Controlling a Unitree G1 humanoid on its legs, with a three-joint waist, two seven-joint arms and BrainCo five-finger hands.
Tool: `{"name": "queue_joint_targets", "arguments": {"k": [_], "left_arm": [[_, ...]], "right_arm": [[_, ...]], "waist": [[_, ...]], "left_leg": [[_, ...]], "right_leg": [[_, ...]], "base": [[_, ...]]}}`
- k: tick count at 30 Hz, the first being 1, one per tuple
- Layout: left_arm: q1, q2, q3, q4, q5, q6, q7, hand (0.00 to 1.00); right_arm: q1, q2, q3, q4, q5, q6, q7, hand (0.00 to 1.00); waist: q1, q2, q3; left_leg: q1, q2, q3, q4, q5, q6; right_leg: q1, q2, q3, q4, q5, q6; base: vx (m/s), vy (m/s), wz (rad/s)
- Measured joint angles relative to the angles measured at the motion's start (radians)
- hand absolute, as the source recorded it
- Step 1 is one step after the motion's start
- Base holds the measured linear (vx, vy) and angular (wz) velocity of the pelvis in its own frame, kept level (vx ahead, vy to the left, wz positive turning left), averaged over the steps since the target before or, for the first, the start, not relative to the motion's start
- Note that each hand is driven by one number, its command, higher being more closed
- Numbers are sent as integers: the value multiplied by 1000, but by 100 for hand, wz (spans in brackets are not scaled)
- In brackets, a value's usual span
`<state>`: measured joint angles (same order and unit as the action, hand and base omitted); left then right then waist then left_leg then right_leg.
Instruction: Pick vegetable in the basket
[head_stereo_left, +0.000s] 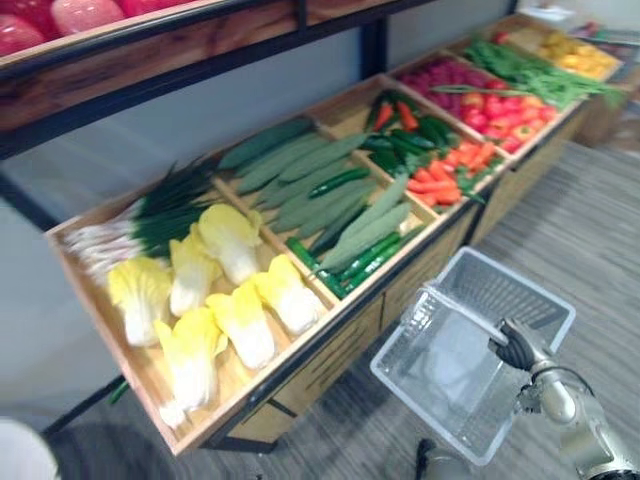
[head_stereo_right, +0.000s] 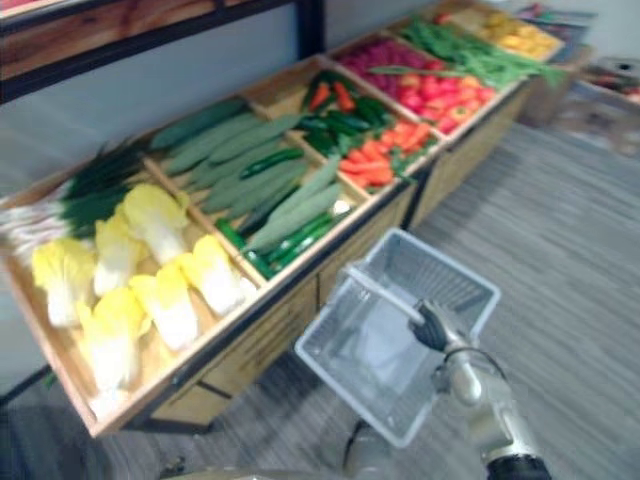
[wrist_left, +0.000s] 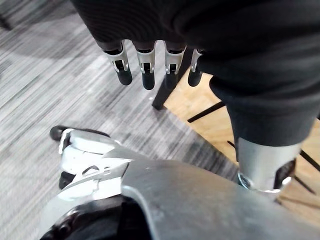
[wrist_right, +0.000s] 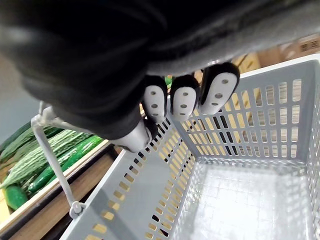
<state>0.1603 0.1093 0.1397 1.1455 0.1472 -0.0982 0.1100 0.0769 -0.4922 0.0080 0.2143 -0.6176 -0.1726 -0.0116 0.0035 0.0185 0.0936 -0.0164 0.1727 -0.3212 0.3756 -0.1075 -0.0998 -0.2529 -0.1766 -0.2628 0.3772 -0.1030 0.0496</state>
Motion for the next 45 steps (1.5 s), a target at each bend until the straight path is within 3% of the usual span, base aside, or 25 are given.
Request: {"name": "queue_joint_targets", "arguments": {"k": [1, 2, 4, 6, 7, 10, 11, 14, 18, 20, 21, 25, 27, 29, 32, 33, 35, 37, 38, 45], "left_arm": [[0, 2, 7, -1, -11, 1, 1, 0], [0, 4, 12, -2, -19, 4, 2, 0], [-2, 6, 9, -13, -20, 15, 3, 0], [7, 6, -10, -33, -20, 22, 6, 0], [8, 9, -15, -34, -20, 24, 7, 0], [7, 6, -17, -32, -14, 37, 6, 0], [7, -1, -18, -33, -12, 37, 4, 0], [2, -2, -15, -34, -13, 37, 4, 0], [3, -2, -16, -32, -3, 36, 4, 0], [4, -1, -16, -30, 6, 36, 4, 0], [-10, 17, -16, -51, 24, 29, 33, 0], [-14, 19, -16, -55, 24, 28, 39, 0], [-26, 25, -13, -88, 24, 33, 40, 0], [-24, 35, 4, -196, 21, 37, 45, 0], [-18, 35, 52, -521, 12, 12, 91, 0], [23, -37, 109, -910, 76, -45, 199, 0], [22, -37, 114, -937, 113, -66, 264, 0], [22, -44, 112, -947, 113, -64, 280, 0], [23, -64, 117, -1137, 139, -67, 349, 0], [-40, -49, 129, -1084, 142, -64, 389, 0]], "right_arm": [[0, 0, 0, 2, 3, 1, 0, 100], [4, 0, -3, 11, 9, 1, 0, 100], [15, 7, -28, 46, 33, 23, -7, 100], [37, 26, -68, 81, 51, 41, -25, 100], [52, 38, -73, 89, 62, 46, -26, 100], [82, 69, -72, 124, 73, 50, -26, 100], [99, 78, -73, 127, 73, 49, -26, 100], [104, 101, -75, 165, 76, 50, -26, 100], [78, 126, -131, 256, 78, 43, -36, 100], [70, 145, -178, 322, 78, 41, -49, 100], [34, 183, -284, 509, 116, 60, -81, 100], [23, 184, -311, 543, 116, 71, -92, 100], [15, 187, -312, 565, 116, 67, -92, 100], [-3, 194, -318, 627, 117, 56, -95, 100], [8, 234, -408, 731, 160, 53, -103, 100], [39, 250, -524, 785, 195, 59, -112, 100], [39, 253, -532, 784, 196, 59, -116, 100], [40, 262, -531, 784, 196, 59, -118, 100], [41, 281, -531, 785, 195, 48, -120, 100], [38, 281, -506, 784, 196, 52, -121, 100]], "waist": [[0, -8, 5], [-4, -21, 12], [-7, -25, 13], [-17, -20, 13], [-24, -18, 13], [-28, 4, 4], [-27, 26, -1], [-23, 19, 4], [-18, 37, 10], [-16, 36, 11], [-26, 16, 21], [-27, 1, 30], [-25, -6, 31], [-17, -12, 29], [-4, -7, 14], [1, 1, -5], [1, 6, -8], [-2, 4, -13], [-1, -3, -16], [-22, 5, -24]], "left_leg": [[-8, 12, 42, -5, 39, -1], [-18, 42, 168, -24, 99, 6], [-34, 90, 485, -21, 105, 35], [-36, 93, 690, -45, 98, 38], [-35, 91, 723, -79, 97, 36], [-29, 60, 690, -231, 85, 18], [-21, 48, 688, -301, 80, 6], [-34, 21, 663, -341, 98, 7], [-28, -32, 664, -357, 103, 20], [-12, -46, 667, -367, 103, 20], [32, -78, 697, -377, 92, 35], [38, -81, 695, -383, 93, 36], [36, -83, 695, -389, 98, 34], [34, -82, 692, -408, 112, 32], [12, -72, 638, -410, 117, 30], [3, -81, 595, -417, 127, 41], [22, -79, 583, -419, 127, 42], [46, -72, 582, -427, 127, 41], [62, -62, 589, -437, 123, 36], [74, -54, 619, -443, 120, 29]], "right_leg": [[26, -8, -33, -11, -4, -7], [86, -27, -107, -41, -9, -15], [167, -52, -218, -98, -10, -17], [195, -53, -290, -132, -11, -16], [196, -46, -308, -141, -10, -14], [205, -23, -356, -208, 4, 11], [206, -23, -384, -224, 20, 25], [211, -25, -391, -274, 65, 38], [226, -41, -350, -348, 130, 51], [226, -53, -335, -341, 131, 53], [170, -106, -226, -197, 79, 52], [165, -98, -206, -187, 76, 48], [152, -88, -143, -188, 74, 48], [159, -67, -110, -237, 82, 56], [211, -35, -149, -330, 98, 53], [243, -26, -169, -368, 110, 57], [261, -23, -165, -367, 111, 57], [283, -15, -162, -368, 111, 57], [293, -1, -139, -379, 110, 56], [289, 7, -109, -398, 109, 54]], "base": [[126, -253, 143], [102, -222, 161], [53, -179, 169], [-20, -39, 125], [-81, 26, 106], [-149, 99, 65], [-151, 139, 64], [-132, 159, 36], [-56, 146, 6], [12, 150, -23], [112, 145, -42], [46, 33, -12], [1, 4, 2], [2, -13, 6], [73, -37, 46], [225, -21, 68], [188, -27, 24], [81, -43, -1], [40, -47, -12], [-51, -18, -13]]}}
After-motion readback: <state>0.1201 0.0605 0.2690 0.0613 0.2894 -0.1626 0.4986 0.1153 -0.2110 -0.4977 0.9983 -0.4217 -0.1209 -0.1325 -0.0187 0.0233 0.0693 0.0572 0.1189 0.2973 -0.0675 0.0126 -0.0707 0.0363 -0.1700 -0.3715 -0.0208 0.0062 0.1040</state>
